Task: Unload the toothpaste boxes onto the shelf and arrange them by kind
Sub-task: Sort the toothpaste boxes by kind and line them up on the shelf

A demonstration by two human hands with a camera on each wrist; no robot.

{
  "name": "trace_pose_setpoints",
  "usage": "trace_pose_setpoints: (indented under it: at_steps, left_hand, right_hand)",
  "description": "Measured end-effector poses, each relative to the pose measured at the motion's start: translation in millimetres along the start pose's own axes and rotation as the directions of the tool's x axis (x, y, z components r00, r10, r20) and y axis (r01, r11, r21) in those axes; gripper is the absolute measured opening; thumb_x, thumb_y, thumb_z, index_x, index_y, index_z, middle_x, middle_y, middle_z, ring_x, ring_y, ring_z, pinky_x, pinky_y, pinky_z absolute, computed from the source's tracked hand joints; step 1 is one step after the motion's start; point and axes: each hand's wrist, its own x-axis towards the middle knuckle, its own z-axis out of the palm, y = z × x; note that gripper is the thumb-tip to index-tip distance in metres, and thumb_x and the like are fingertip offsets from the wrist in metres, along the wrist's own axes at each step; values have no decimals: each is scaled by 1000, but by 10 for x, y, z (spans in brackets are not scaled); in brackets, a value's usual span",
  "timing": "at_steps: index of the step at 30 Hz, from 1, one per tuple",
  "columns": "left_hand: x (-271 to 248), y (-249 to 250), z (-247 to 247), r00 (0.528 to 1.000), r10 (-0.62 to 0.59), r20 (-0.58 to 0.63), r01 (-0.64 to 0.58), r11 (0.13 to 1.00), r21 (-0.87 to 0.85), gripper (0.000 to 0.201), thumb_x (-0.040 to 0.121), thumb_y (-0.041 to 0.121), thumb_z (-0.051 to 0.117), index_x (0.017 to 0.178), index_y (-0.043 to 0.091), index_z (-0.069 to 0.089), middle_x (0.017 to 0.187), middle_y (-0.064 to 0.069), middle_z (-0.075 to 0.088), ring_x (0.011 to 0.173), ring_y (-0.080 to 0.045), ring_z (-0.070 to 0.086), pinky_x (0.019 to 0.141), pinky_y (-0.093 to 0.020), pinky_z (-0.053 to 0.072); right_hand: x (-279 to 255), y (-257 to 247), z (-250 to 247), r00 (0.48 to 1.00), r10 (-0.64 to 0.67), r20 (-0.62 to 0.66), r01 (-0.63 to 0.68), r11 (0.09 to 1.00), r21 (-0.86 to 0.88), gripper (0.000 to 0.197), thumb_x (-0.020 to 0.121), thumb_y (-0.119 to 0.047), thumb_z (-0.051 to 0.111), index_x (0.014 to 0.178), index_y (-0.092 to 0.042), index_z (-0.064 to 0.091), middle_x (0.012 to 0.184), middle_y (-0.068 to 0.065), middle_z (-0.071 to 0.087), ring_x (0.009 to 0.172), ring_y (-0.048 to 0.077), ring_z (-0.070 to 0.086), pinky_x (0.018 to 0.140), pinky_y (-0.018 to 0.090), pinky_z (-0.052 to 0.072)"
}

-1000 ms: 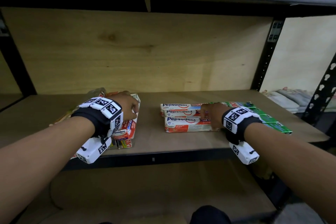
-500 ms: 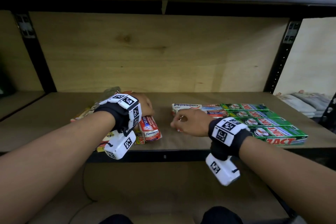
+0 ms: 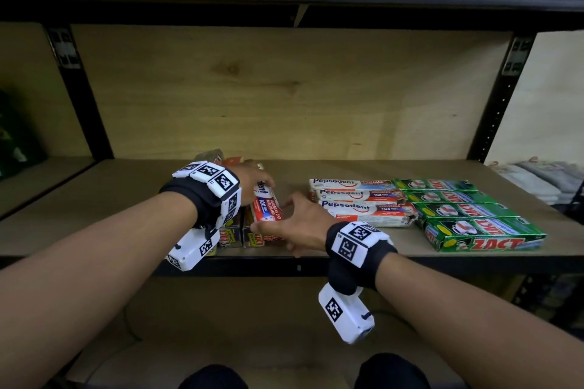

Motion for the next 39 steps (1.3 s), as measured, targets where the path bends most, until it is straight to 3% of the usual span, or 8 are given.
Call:
trace_pose_setpoints:
  at_steps: [3,7,13,20,24,29,34,39]
  left_hand:
    - [-20,-5,48,999,47,13,-48,998,29,63,85,6,60,141,31,44,142,-4,44,123,-26,52,100,-34,45]
    - [-16,16,74,993,112,-37,-112,994,2,57,79,13,70,131,28,53,132,-4,49,113,-25,55,97,-38,47]
    - [37,109,4,988,152,2,-152,988,29,52,77,22,78,124,22,57,120,-1,56,109,-21,54,87,-26,42]
    - [110,339,12,978,206,-36,-207,978,-13,51,66,45,84,108,25,63,100,6,65,92,-16,60,78,-28,48]
    - [180,647,114,974,223,25,-223,975,1,50,71,40,83,113,21,63,109,4,64,96,-15,58,72,-23,38]
    - [278,925,294,968,250,-22,-251,966,-66,58,71,46,81,120,24,60,120,3,60,101,-13,54,87,-27,47]
    - [277,1063,287,960,279,-20,-279,946,-165,55,68,58,78,113,29,64,115,8,62,101,-12,57,85,-26,49]
    - [325,1109,316,959,281,-27,-280,937,-209,53,67,57,79,111,30,65,109,9,62,97,-10,57,81,-24,47]
  right_hand:
    - [-17,-4,-37,998,-45,-43,41,996,-74,65,66,-60,75,113,-26,46,101,-4,66,80,13,69,73,34,60]
    - [-124,29,-189,996,-69,-56,57,978,-200,52,70,-51,72,108,-26,49,100,-3,64,85,12,63,75,33,57]
    - [-304,223,-551,999,-37,5,37,960,-279,43,71,-45,74,106,-31,52,104,-7,66,89,9,64,81,35,57]
    - [-558,524,-973,999,45,-16,-47,887,-459,46,75,-43,74,114,-31,53,117,-6,60,97,12,60,87,35,55]
    - [-644,670,-1163,996,45,-71,-80,776,-626,53,79,-40,74,127,-27,54,126,-2,55,106,15,53,93,31,48]
    - [-662,887,-1364,992,105,-73,-126,700,-703,53,83,-36,71,132,-28,53,128,-3,55,112,18,54,96,33,47]
    - [-608,1065,-1499,988,134,-75,-146,665,-733,51,84,-32,69,132,-33,53,128,-3,57,112,19,55,96,36,49]
    - [-609,1165,-1585,991,137,-4,-97,683,-724,49,86,-30,66,133,-34,52,129,-7,57,114,17,55,99,37,49]
